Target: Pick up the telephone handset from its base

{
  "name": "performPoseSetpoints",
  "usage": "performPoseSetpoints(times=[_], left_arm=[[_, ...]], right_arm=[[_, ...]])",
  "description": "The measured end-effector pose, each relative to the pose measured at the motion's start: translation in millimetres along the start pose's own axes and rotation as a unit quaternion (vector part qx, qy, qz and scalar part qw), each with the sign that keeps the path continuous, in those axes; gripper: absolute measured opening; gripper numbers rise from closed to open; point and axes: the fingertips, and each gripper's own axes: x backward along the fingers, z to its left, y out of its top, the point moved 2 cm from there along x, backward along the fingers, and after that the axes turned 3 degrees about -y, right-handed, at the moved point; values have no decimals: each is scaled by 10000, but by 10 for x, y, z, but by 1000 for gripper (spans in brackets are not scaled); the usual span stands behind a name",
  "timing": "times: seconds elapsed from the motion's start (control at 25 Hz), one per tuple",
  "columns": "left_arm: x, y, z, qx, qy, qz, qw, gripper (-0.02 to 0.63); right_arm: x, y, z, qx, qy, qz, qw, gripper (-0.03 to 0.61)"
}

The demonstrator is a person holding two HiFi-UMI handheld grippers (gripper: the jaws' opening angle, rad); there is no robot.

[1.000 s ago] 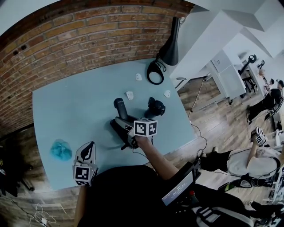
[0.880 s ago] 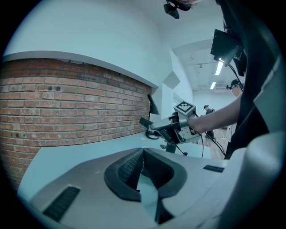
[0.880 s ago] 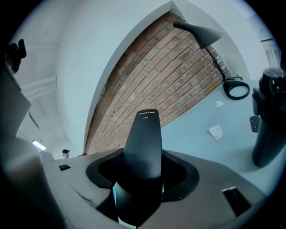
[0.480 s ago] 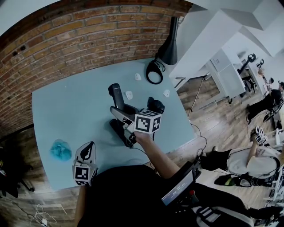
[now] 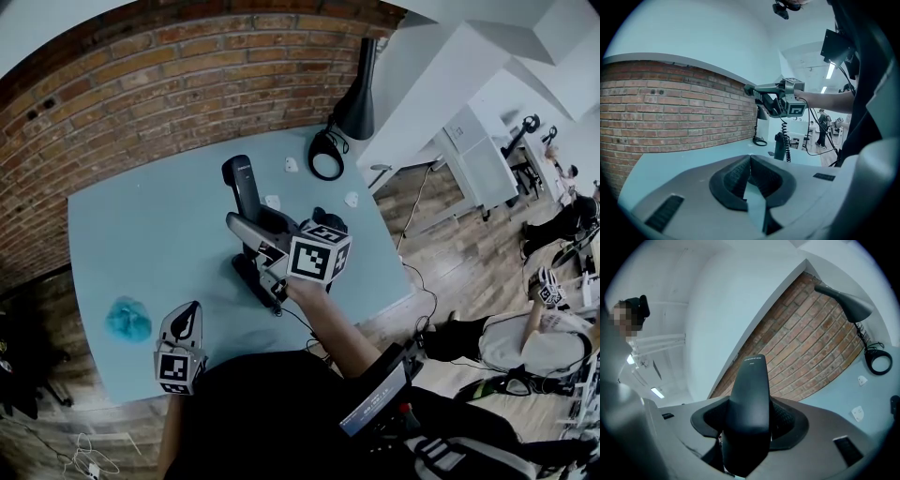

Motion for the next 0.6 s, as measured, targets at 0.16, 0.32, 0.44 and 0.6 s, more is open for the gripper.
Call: performPoseSetpoints(times=[0.16, 0.32, 0.44, 0.6], left_arm=[[1, -4, 15, 7, 7, 15, 10000, 18], [13, -15, 14, 10, 7, 43, 10000, 18], [-4, -11, 7, 25, -9, 42, 10000, 18], [-18, -4, -1, 29, -39, 17, 10000, 18]], right_arm=[[26, 164, 146, -149, 209, -202, 9995, 242], [73, 359, 343, -140, 423, -394, 9982, 242], [116, 526, 504, -136, 599, -519, 9968, 242], [158, 697, 711, -74, 831, -707, 9940, 242]])
